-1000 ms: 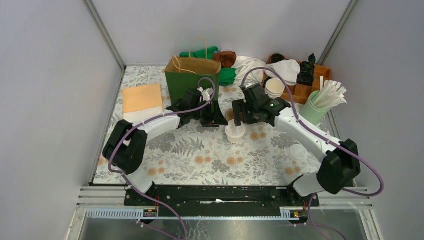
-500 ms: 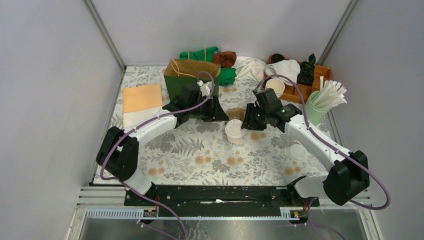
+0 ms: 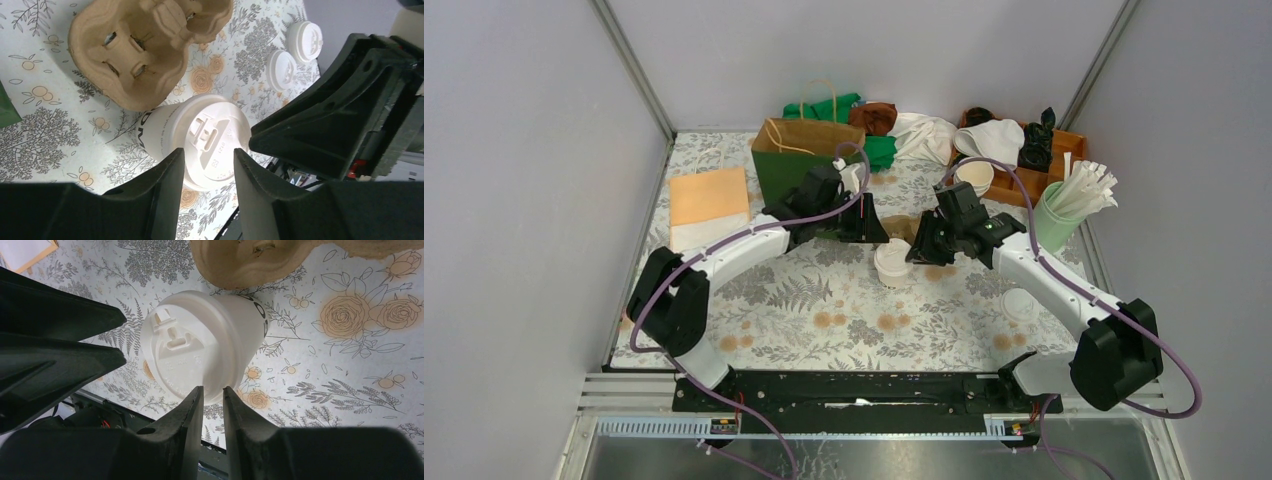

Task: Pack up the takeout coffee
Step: Adjust the cup lid on the coffee cup.

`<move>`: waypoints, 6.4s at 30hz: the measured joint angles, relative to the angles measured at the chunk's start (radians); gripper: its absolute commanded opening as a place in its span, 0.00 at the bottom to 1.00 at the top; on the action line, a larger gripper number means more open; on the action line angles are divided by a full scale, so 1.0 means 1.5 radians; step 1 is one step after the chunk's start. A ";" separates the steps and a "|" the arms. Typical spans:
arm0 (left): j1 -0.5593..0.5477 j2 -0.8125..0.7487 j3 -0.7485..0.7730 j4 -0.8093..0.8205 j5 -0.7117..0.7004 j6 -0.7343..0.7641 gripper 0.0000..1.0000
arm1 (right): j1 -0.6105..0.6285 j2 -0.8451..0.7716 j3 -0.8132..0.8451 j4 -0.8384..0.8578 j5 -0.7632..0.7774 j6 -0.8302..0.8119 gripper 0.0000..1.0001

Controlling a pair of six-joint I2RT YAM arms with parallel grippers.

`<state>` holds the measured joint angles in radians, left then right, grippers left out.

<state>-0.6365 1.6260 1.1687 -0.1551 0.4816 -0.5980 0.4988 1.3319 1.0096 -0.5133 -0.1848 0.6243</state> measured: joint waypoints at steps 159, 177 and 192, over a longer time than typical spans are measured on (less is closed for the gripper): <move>-0.059 0.045 0.151 -0.174 -0.126 0.121 0.52 | -0.014 -0.051 -0.112 0.047 -0.130 0.243 0.51; -0.037 0.083 0.158 -0.174 -0.077 0.155 0.50 | -0.009 -0.092 -0.189 0.162 -0.135 0.399 0.46; -0.029 0.058 0.107 -0.175 -0.058 0.155 0.49 | -0.005 -0.077 -0.188 0.175 -0.140 0.413 0.46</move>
<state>-0.6804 1.7130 1.3285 -0.4175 0.3939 -0.3660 0.4919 1.2160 0.7280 -0.2501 -0.3946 1.2434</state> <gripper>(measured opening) 0.491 0.458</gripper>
